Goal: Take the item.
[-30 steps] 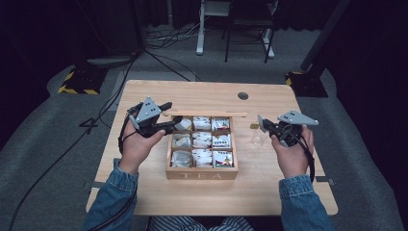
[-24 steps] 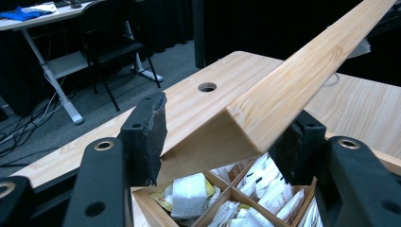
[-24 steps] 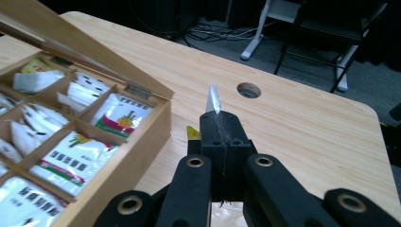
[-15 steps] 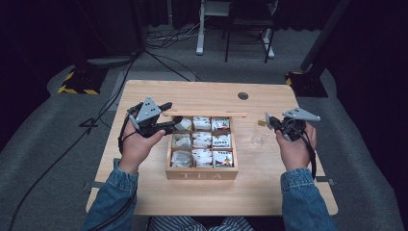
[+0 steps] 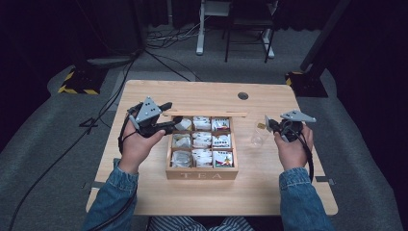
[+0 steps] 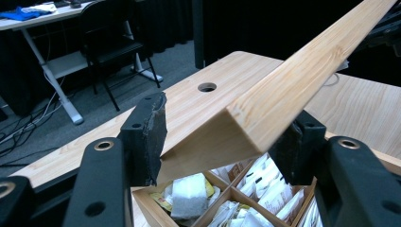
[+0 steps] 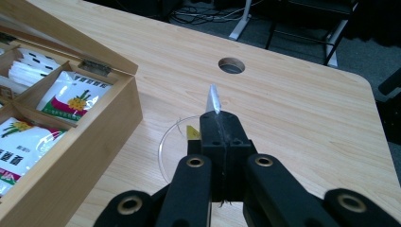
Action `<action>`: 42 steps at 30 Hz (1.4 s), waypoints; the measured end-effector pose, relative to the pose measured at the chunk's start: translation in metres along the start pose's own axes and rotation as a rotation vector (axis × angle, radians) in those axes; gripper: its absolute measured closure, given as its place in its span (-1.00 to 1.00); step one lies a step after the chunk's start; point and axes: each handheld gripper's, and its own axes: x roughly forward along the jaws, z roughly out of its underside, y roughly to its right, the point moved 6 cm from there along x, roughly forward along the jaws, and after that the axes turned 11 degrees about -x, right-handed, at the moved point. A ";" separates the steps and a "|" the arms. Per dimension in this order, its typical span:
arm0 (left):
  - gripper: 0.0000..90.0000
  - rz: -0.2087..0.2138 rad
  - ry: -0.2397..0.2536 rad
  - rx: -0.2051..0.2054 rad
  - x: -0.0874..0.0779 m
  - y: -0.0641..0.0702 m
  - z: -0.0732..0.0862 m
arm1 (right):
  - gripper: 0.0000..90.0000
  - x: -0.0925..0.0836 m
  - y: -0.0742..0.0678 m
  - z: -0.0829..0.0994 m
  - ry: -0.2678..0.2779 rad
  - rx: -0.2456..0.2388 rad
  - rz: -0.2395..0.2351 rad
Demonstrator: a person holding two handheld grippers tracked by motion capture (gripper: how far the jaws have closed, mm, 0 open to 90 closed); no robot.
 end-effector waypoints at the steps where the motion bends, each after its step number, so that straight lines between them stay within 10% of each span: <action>1: -0.05 0.000 0.000 0.000 0.000 0.000 0.000 | 1.00 0.001 0.000 0.001 0.000 0.001 0.000; 14: -0.05 0.000 0.000 0.001 0.000 0.000 0.000 | 1.00 0.014 -0.003 0.008 -0.025 -0.001 0.007; 19: -0.05 0.002 0.000 0.000 0.000 0.000 0.000 | 0.70 0.015 -0.003 0.010 -0.037 0.007 0.021; 42: -0.05 0.006 -0.011 0.002 0.000 0.001 -0.001 | 0.36 -0.027 0.001 0.011 0.011 0.043 0.022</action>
